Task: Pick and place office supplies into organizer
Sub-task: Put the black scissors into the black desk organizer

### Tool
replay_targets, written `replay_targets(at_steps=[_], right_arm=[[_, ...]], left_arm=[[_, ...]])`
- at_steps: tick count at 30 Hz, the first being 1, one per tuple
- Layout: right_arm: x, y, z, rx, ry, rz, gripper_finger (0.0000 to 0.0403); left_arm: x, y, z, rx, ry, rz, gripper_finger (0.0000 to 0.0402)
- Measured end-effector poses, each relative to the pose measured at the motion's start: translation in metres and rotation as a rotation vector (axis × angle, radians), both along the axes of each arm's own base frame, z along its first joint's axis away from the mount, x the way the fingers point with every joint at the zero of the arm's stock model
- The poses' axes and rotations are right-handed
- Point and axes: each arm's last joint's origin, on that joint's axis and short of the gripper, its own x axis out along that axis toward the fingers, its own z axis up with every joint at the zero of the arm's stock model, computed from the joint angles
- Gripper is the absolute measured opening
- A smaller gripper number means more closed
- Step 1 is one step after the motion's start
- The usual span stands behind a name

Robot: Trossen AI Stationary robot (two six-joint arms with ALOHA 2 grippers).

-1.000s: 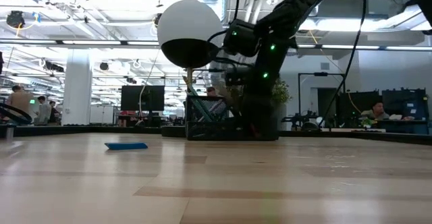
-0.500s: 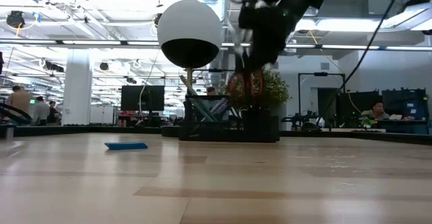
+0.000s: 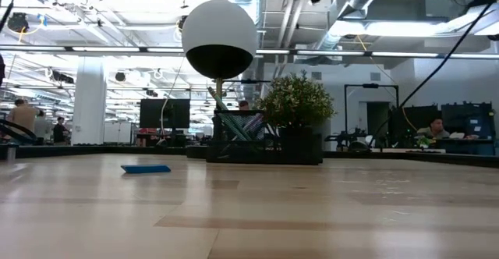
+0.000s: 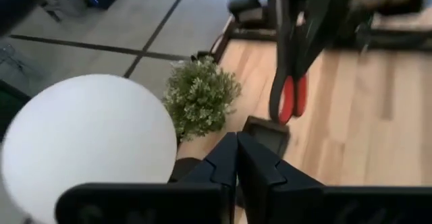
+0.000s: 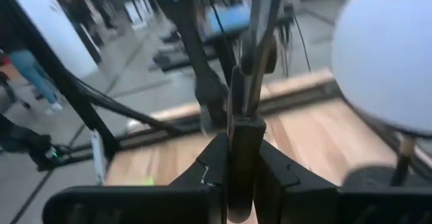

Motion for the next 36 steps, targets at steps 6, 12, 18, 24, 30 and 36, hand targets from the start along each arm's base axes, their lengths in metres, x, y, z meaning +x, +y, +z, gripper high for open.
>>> replay_targets(at_steps=[6,12,18,24,30,36], right_arm=[[-0.008,0.008,0.011,-0.006,-0.052,0.015,0.0029],[-0.007,0.012,0.01,0.006,-0.045,0.026,0.0029],[-0.009,0.011,0.004,0.0,0.025,0.021,0.003],[-0.009,0.008,0.001,-0.018,0.046,0.014,0.0029],[-0.008,0.008,0.003,-0.025,0.026,0.019,0.0029],[-0.007,0.007,0.007,-0.043,-0.023,0.016,0.003]], left_arm=[[0.043,0.01,-0.027,-0.027,0.112,-0.067,0.0053],[0.067,0.029,-0.048,-0.179,0.16,-0.141,0.012],[0.072,0.037,-0.053,-0.222,0.189,-0.241,0.0168],[0.076,0.039,-0.048,-0.274,0.109,-0.366,0.018],[0.077,0.045,-0.046,-0.303,0.076,-0.393,0.0181],[0.075,0.053,-0.046,-0.327,0.073,-0.386,0.0181]])
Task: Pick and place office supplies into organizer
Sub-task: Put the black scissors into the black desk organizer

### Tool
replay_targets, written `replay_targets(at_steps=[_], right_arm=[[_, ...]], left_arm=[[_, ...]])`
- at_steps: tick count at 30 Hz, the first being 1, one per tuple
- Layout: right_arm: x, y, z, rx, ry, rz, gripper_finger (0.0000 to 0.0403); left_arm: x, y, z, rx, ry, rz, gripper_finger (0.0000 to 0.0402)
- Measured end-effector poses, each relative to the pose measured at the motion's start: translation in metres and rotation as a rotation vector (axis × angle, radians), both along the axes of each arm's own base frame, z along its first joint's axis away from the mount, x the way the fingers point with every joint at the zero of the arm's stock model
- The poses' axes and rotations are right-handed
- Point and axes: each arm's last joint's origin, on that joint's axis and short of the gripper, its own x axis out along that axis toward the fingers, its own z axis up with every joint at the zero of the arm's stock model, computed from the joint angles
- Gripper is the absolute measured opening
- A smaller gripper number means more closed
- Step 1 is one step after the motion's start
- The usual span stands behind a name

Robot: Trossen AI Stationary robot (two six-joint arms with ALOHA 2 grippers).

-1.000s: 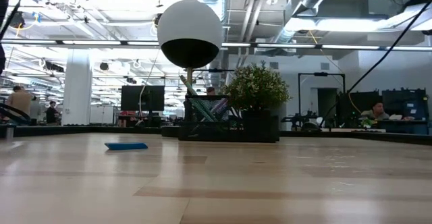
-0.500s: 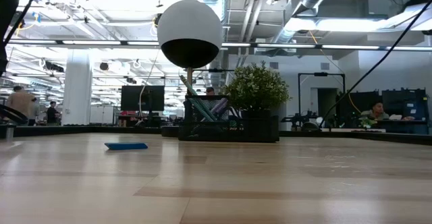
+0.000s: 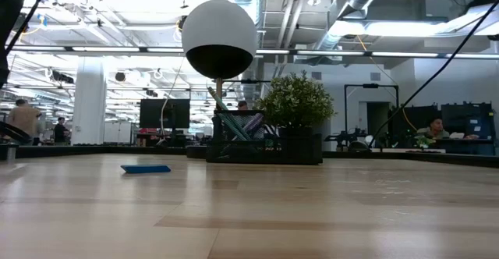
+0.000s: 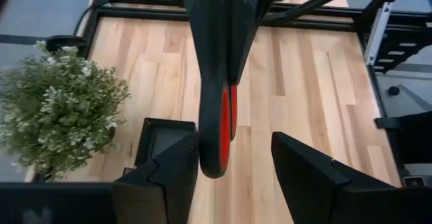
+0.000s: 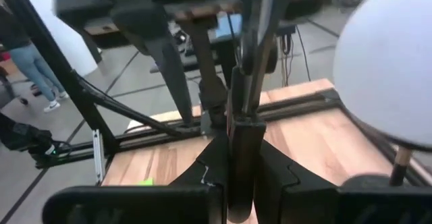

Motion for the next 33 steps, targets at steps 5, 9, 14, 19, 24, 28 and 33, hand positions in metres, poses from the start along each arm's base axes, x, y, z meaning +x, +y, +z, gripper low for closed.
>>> replay_targets(at_steps=[5,9,14,19,24,28,33], right_arm=[[0.0,0.0,0.001,-0.019,-0.014,0.005,0.0029],[0.0,0.0,0.001,-0.02,-0.016,0.004,0.0031],[0.001,0.0,0.003,-0.024,-0.028,0.004,0.003],[0.0,0.0,0.003,-0.04,-0.029,0.003,0.0049],[0.0,-0.001,0.003,-0.047,-0.027,-0.018,0.0088],[-0.003,-0.001,0.0,-0.086,0.015,-0.02,0.0109],[-0.021,-0.005,-0.006,-0.096,0.158,-0.079,0.0119]], left_arm=[[0.008,0.005,-0.004,-0.029,-0.009,0.001,0.018],[0.012,0.008,-0.009,-0.035,0.0,0.009,0.0162],[0.017,0.009,-0.013,-0.042,0.012,0.016,0.0098],[0.018,0.011,-0.014,-0.07,0.018,0.054,0.0022],[0.011,0.01,-0.007,-0.115,0.019,0.11,0.0027],[0.002,0.009,-0.005,-0.175,0.069,0.154,0.0023],[-0.014,0.01,-0.013,-0.336,0.246,0.253,0.0023]])
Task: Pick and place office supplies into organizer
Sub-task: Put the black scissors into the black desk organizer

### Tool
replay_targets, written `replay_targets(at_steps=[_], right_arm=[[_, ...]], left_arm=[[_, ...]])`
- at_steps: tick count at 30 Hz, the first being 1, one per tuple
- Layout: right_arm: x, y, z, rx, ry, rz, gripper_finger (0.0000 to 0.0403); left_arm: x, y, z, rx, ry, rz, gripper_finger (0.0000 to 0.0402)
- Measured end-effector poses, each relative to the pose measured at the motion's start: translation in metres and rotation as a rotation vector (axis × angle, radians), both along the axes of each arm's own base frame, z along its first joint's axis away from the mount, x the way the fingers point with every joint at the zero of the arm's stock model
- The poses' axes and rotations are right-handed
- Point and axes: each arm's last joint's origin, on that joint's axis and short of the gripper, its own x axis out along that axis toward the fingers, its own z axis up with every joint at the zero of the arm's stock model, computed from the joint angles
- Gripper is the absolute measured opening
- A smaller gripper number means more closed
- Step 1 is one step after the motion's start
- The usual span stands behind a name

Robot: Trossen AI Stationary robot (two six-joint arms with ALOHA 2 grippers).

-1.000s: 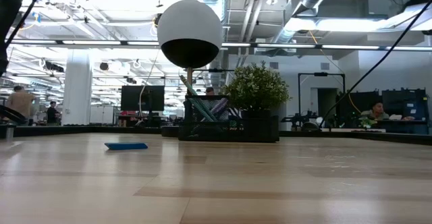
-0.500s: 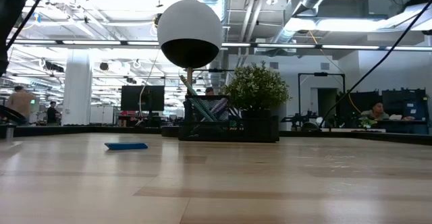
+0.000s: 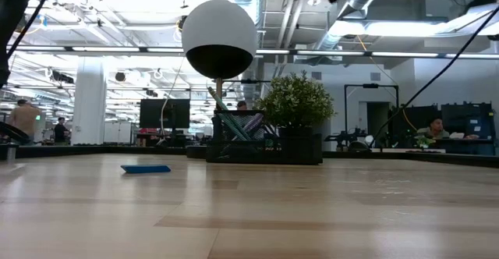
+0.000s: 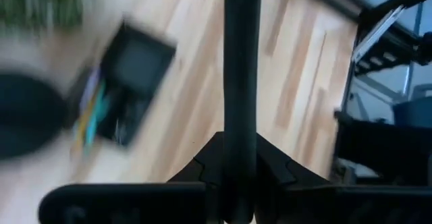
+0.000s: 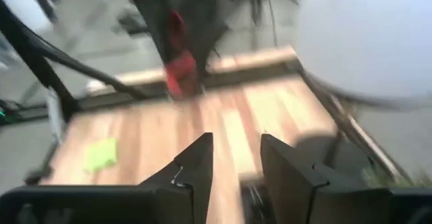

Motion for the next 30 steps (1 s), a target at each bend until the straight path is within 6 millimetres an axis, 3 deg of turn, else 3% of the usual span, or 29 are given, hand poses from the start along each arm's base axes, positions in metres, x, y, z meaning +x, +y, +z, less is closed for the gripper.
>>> replay_targets(at_steps=[2,6,11,16,20,25,30], right_arm=[[-0.008,-0.001,-0.002,0.004,0.051,-0.025,0.0119],[-0.018,-0.004,0.0,0.009,0.073,-0.044,0.0118],[-0.019,-0.005,0.0,0.01,0.073,-0.048,0.0118],[-0.022,-0.004,-0.005,0.016,0.131,-0.045,0.0118],[-0.036,-0.004,-0.005,0.014,0.192,-0.053,0.0118],[-0.056,-0.005,-0.005,-0.007,0.26,-0.112,0.0118],[-0.074,-0.01,0.003,-0.067,0.242,-0.162,0.0118]], left_arm=[[-0.007,0.001,-0.005,-0.055,0.081,0.037,0.0023],[0.003,0.008,-0.019,-0.216,0.127,0.038,0.0023],[0.02,0.014,-0.036,-0.439,0.15,-0.02,0.0023],[0.047,0.019,-0.067,-0.63,0.226,-0.058,0.0023],[0.058,0.026,-0.082,-0.793,0.266,-0.038,0.0023],[0.06,0.036,-0.089,-0.741,0.288,0.024,0.0023],[0.04,0.047,-0.07,-0.526,0.267,0.166,0.0023]])
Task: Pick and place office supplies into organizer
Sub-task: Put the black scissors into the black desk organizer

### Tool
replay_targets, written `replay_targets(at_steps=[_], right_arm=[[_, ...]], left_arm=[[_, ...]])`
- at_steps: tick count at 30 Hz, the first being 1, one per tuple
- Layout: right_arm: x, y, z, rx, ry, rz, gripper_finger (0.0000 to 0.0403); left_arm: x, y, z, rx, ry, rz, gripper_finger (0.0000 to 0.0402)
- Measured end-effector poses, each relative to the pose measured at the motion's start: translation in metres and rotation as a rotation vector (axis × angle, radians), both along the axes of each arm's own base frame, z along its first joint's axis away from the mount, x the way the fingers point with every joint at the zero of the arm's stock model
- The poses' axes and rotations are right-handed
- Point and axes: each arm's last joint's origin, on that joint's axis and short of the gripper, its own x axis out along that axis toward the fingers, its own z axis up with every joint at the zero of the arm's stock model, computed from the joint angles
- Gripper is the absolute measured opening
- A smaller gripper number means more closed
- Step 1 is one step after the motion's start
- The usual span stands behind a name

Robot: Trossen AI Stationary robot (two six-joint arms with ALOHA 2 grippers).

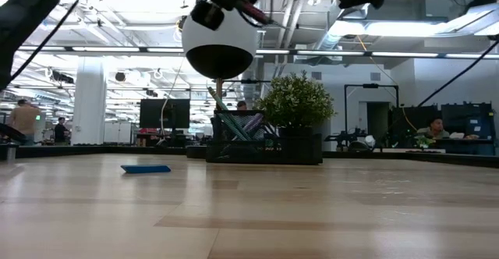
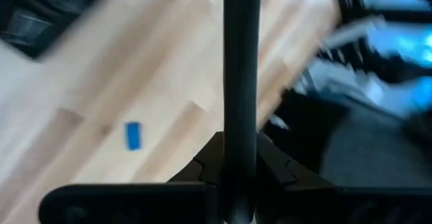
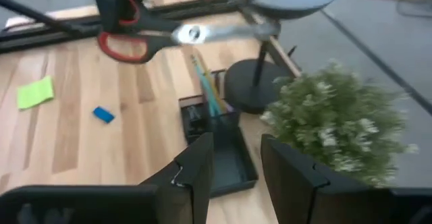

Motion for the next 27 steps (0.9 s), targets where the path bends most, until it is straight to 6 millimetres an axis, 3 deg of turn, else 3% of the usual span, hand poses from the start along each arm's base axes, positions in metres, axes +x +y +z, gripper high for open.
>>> replay_targets(at_steps=[3,7,14,22,27], right_arm=[[-0.009,-0.005,0.004,-0.023,-0.018,-0.032,0.0118],[-0.015,-0.014,0.006,-0.051,-0.023,-0.079,0.0118],[-0.017,-0.034,0.002,-0.067,0.009,-0.156,0.0118],[-0.005,-0.055,-0.004,-0.068,0.005,-0.214,0.0118],[0.003,-0.065,-0.011,-0.053,0.028,-0.228,0.0118]], left_arm=[[-0.016,-0.003,0.019,0.082,0.001,0.078,0.0023],[-0.034,-0.022,0.043,0.177,0.0,0.171,0.0023],[-0.056,-0.058,0.069,0.525,-0.009,0.327,0.0023],[-0.05,-0.08,0.067,0.789,-0.022,0.188,0.0023],[-0.043,-0.08,0.062,0.994,0.019,0.129,0.0023]])
